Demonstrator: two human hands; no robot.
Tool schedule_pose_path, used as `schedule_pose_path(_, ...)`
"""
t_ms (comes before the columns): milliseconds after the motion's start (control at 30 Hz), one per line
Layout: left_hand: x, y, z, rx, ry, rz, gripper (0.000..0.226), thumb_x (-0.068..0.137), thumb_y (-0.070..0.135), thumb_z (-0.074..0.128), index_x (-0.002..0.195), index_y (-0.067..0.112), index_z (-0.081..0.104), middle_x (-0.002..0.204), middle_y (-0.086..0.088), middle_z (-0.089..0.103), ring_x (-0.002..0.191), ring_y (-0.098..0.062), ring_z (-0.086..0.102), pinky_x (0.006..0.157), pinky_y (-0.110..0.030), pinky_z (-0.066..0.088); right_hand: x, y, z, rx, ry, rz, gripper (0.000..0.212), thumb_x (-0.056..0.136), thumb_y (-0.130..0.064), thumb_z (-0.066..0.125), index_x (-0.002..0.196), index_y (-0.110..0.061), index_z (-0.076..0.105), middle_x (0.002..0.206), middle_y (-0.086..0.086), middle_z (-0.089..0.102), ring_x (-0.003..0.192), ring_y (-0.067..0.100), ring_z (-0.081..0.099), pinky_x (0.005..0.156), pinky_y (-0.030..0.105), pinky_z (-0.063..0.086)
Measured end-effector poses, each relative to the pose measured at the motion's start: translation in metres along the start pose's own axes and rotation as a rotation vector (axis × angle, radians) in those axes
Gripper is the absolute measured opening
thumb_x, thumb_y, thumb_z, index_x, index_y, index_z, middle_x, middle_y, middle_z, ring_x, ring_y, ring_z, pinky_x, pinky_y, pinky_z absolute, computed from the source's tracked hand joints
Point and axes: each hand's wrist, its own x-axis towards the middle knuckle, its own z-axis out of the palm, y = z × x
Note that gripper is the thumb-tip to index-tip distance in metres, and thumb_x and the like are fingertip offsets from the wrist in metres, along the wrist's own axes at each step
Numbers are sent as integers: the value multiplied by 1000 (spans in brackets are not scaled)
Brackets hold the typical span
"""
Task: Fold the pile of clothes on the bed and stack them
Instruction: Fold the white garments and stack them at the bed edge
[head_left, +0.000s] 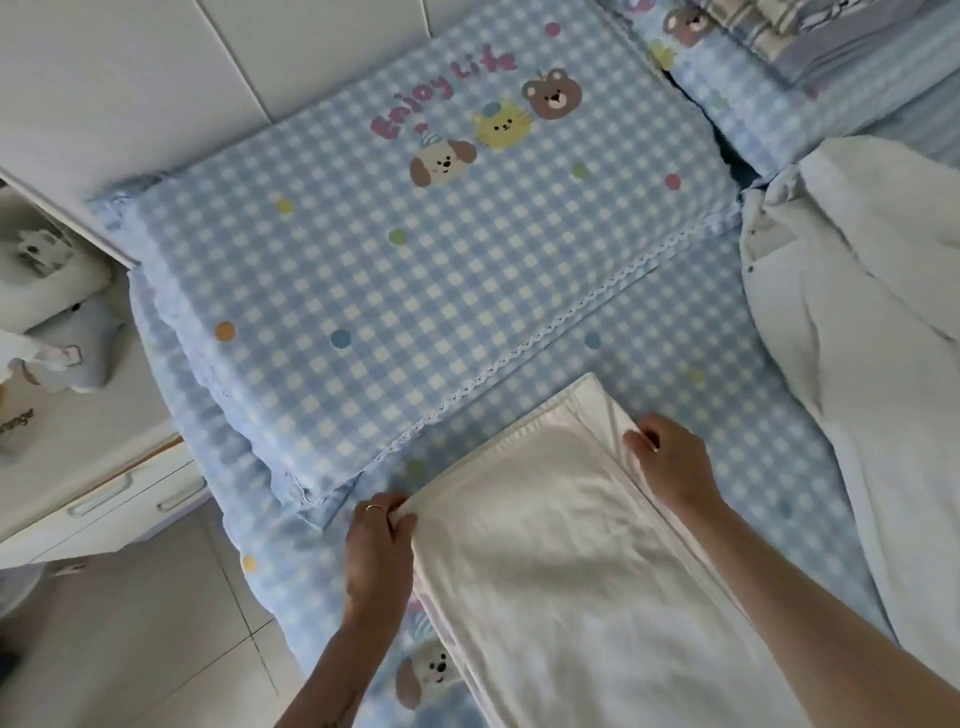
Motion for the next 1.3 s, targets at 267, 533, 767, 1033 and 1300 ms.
schedule_pose_path(267, 12, -12, 1, 228, -74, -6, 20, 83, 12, 68, 99, 8, 58, 99, -8, 52, 99, -27, 46, 91, -35, 38, 25, 0, 11, 72, -128, 63, 15, 83, -31, 65, 93, -20, 62, 87, -3, 64, 87, 20, 60, 74, 30, 43)
schedule_pose_path(533, 27, 13, -5, 369, 47, 112, 31, 78, -7, 64, 106, 6, 63, 108, -14, 60, 100, -33, 56, 84, -39, 46, 43, -22, 13, 101, 12, -37, 31, 84, -22, 68, 110, -8, 58, 101, 10, 61, 99, 28, 57, 79, 30, 40)
schedule_pose_path(767, -52, -3, 80, 777, -436, 956, 66, 87, 48, 47, 139, 8, 43, 148, -17, 35, 138, -33, 33, 105, -45, 30, -115, 32, 81, -316, 89, -338, 56, 97, -37, 37, 148, -15, 28, 156, 7, 23, 144, 26, 21, 114, 51, 17)
schedule_pose_path(1033, -83, -25, 86, 800, -400, 990, 67, 97, 51, 18, 141, 1, 29, 148, -21, 31, 141, -32, 21, 109, -42, 21, -237, 237, -4, -400, 318, 455, 64, 97, -43, 18, 147, -5, 23, 157, 11, 14, 143, 31, 22, 113, 58, 16)
schedule_pose_path(1300, -198, -29, 157, 775, -665, 1375, 66, 96, 52, 16, 150, 16, 6, 160, -2, -2, 147, -16, 0, 114, -33, 9, -385, 379, -47, -521, 162, 531, 60, 101, -40, 10, 144, -7, 36, 153, 11, 26, 137, 31, 36, 109, 55, 23)
